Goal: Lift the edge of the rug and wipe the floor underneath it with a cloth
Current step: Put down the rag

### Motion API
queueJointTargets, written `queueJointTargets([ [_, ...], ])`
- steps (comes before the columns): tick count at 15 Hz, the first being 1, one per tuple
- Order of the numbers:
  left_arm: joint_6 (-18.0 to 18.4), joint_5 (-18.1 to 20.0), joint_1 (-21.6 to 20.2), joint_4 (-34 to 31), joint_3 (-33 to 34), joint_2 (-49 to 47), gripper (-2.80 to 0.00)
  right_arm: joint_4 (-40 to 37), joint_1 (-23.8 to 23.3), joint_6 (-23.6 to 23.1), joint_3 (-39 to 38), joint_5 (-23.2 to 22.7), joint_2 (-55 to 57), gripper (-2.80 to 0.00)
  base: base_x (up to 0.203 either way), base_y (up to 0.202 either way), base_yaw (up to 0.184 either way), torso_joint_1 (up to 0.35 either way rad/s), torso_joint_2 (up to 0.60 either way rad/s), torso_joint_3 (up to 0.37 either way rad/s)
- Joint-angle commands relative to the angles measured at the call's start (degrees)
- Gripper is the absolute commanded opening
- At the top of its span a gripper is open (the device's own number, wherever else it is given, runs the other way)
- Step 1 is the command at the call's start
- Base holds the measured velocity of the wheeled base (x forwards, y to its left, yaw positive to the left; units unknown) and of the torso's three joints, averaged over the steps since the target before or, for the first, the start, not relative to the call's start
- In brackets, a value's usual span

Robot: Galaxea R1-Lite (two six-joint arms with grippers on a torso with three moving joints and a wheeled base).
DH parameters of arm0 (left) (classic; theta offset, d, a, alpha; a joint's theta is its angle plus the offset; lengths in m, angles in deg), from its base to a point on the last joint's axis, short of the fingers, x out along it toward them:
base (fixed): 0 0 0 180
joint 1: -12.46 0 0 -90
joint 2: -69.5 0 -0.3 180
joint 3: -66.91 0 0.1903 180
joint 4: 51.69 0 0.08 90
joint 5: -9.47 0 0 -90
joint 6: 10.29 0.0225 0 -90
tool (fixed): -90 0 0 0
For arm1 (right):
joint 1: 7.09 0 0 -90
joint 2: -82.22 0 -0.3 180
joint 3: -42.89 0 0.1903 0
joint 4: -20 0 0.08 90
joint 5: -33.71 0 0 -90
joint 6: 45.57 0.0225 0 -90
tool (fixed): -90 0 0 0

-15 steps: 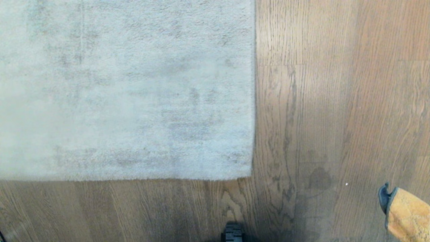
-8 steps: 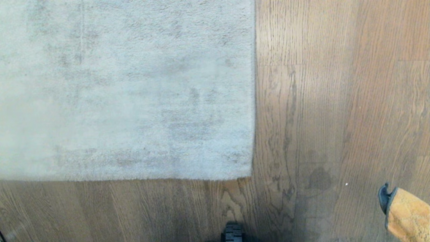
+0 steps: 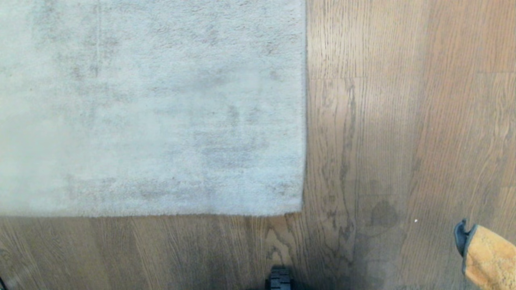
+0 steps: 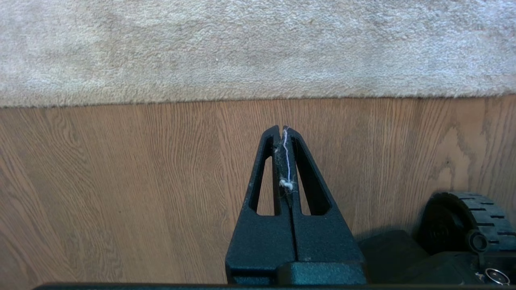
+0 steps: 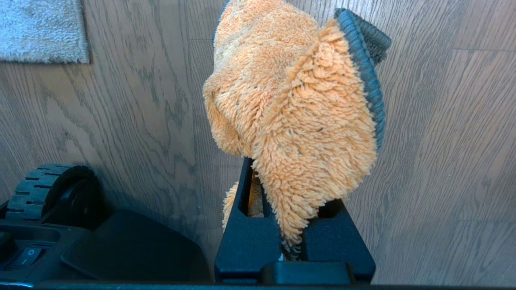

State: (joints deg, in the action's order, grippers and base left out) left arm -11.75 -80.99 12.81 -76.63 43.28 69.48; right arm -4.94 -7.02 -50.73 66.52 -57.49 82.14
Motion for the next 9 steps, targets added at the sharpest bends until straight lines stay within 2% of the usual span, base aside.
queueJointTargets([
  [1, 0.0, 0.0, 0.0, 0.0, -0.1, 0.0, -2.80, 0.0, 0.0, 0.0, 0.0, 0.0, 0.1, -2.80, 0.000, 0.000, 0.000, 0.000, 0.00, 0.000],
  [9, 0.1, 0.1, 0.0, 0.0, 0.0, 0.0, -2.80, 0.0, 0.0, 0.0, 0.0, 0.0, 0.1, -2.80, 0.000, 0.000, 0.000, 0.000, 0.00, 0.000],
])
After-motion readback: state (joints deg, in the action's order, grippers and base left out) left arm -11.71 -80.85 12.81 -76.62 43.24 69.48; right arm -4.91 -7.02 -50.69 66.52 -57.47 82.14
